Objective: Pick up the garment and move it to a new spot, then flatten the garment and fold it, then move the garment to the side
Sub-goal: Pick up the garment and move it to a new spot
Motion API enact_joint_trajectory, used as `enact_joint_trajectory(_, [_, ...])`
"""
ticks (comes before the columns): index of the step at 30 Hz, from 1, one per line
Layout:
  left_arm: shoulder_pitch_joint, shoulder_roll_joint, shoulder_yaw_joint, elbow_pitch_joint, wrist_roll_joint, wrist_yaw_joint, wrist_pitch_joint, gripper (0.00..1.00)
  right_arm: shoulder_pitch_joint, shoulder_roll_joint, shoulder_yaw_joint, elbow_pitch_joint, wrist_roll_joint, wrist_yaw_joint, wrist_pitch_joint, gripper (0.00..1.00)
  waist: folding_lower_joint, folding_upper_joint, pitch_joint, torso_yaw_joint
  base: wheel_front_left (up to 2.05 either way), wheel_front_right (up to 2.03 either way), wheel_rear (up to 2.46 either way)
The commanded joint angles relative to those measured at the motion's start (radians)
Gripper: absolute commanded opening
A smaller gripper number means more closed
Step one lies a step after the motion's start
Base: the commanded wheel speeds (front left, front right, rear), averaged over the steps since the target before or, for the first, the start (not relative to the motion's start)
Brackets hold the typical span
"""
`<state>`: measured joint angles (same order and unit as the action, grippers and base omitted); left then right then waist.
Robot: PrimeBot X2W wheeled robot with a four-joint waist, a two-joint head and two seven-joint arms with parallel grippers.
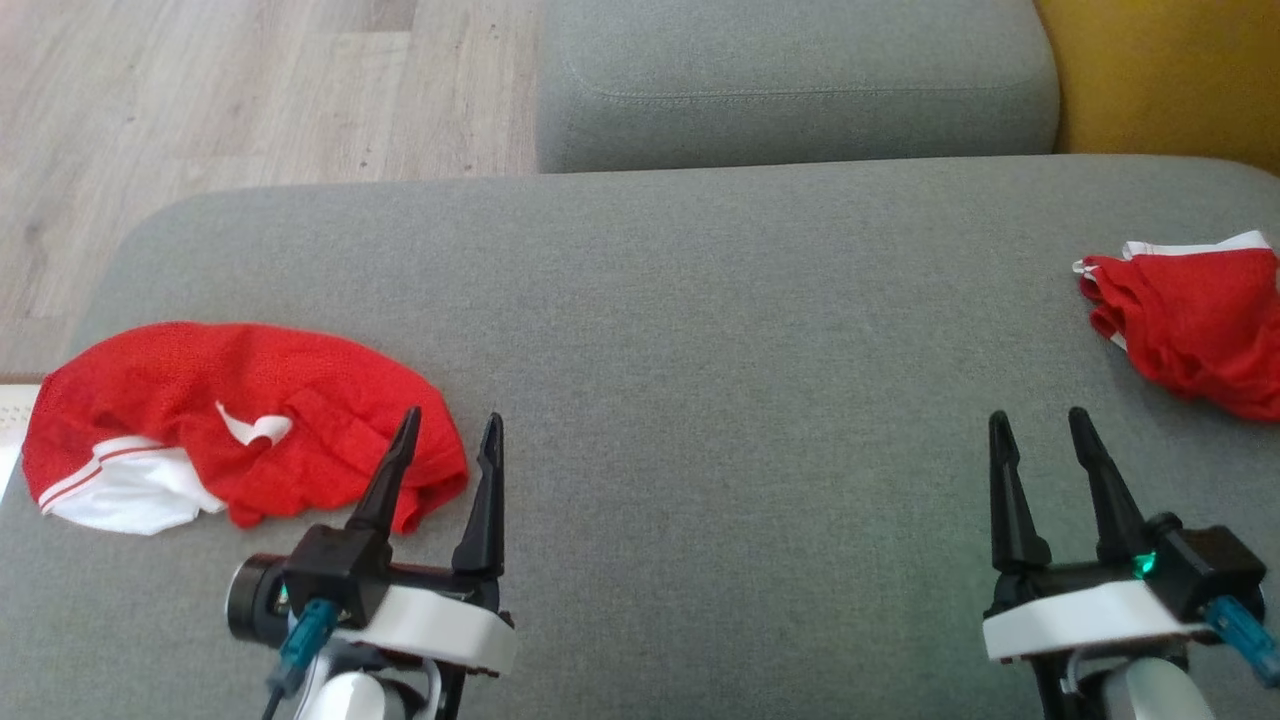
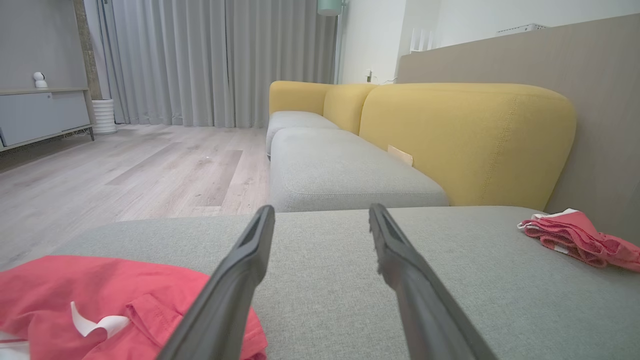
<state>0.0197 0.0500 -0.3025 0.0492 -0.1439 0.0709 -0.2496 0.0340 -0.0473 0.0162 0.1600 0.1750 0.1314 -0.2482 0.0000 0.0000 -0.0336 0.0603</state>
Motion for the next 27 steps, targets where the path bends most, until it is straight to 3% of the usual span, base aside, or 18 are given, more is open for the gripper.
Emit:
enact_joint_trajectory(1, [-0.027, 0.000, 0.043, -0.033, -0.008, 0.002, -0.012, 1.00, -0.019, -0.003, 0.017, -0.038, 0.003, -0.001, -0.013, 1.00, 0.0000, 0.0000, -0.001, -0.002, 0.00, 0.00, 0.00])
enact_joint_trajectory(27, [-0.039, 0.000, 0.047, -0.023, -0.021, 0.002, -0.012, 1.00, -0.012, -0.003, 0.007, -0.032, 0.018, -0.001, -0.014, 1.00, 0.0000, 0.0000, 0.005, -0.016, 0.00, 0.00, 0.00])
